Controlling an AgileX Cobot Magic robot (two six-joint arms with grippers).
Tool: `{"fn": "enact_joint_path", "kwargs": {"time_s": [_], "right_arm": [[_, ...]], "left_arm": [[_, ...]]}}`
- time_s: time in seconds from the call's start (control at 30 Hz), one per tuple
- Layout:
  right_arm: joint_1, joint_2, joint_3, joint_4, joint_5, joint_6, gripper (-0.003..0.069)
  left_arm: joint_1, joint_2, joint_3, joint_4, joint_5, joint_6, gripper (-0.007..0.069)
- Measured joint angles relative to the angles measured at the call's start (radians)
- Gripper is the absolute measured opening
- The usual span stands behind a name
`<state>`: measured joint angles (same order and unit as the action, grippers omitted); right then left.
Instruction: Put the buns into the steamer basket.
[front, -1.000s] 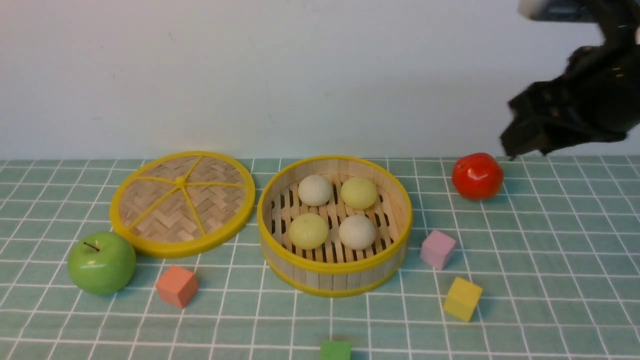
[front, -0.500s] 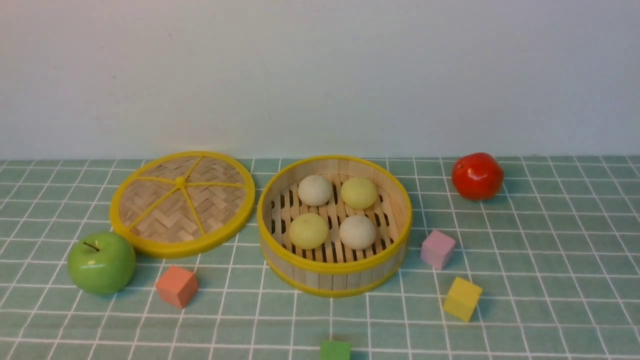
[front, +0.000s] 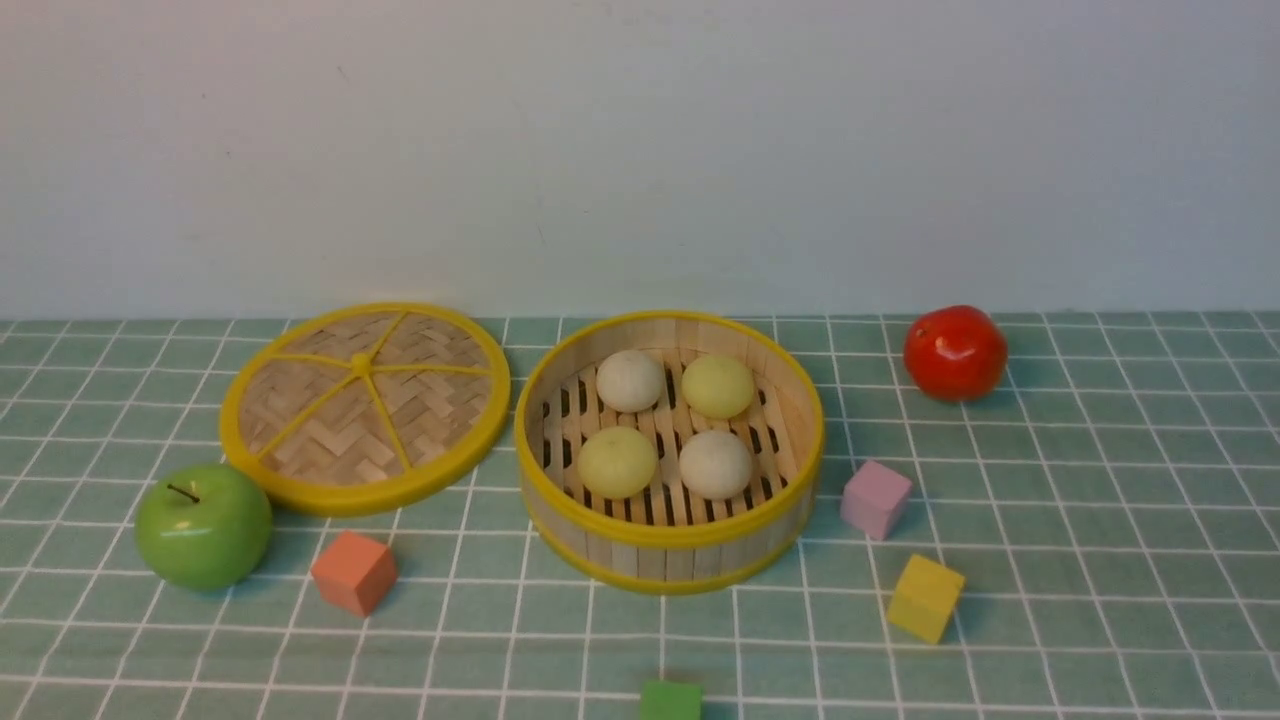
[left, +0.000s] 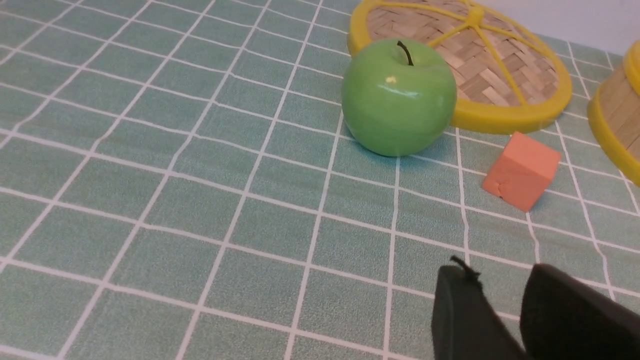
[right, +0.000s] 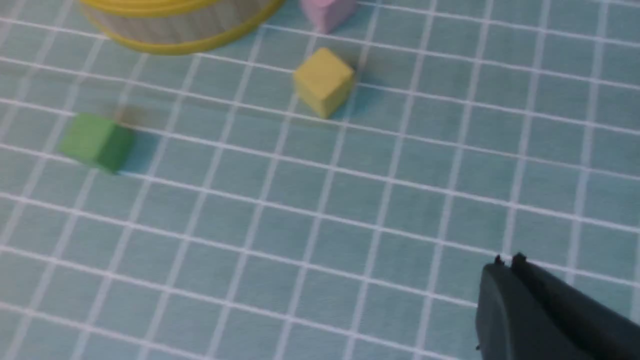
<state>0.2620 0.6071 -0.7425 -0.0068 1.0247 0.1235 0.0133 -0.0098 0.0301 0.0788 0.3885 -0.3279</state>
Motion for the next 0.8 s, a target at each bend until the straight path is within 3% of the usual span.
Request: {"fn": "enact_joint_path", "kwargs": {"time_s": [0.17, 0.5, 0.7, 0.8], "right_arm": [[-0.022, -0.051, 0.093, -0.097, -0.194, 0.000, -0.0008], [-0.169, -0.343, 0.523, -0.190, -0.718, 0.000, 0.0000], [-0.214, -0.533, 0.736, -0.193, -0.769, 0.008, 0.0003], [-0.219, -0.612, 0.765, -0.184, -0.671, 0.027, 0.0007]], "left_arm": [[0.000, 0.000, 0.000, 0.000, 0.000, 0.000, 0.0187], [0.000, 0.000, 0.000, 0.000, 0.000, 0.000, 0.0200], [0.000, 0.000, 0.000, 0.000, 0.000, 0.000, 0.0204], [0.000, -0.001, 0.000, 0.001, -0.001, 0.000, 0.0209]]}}
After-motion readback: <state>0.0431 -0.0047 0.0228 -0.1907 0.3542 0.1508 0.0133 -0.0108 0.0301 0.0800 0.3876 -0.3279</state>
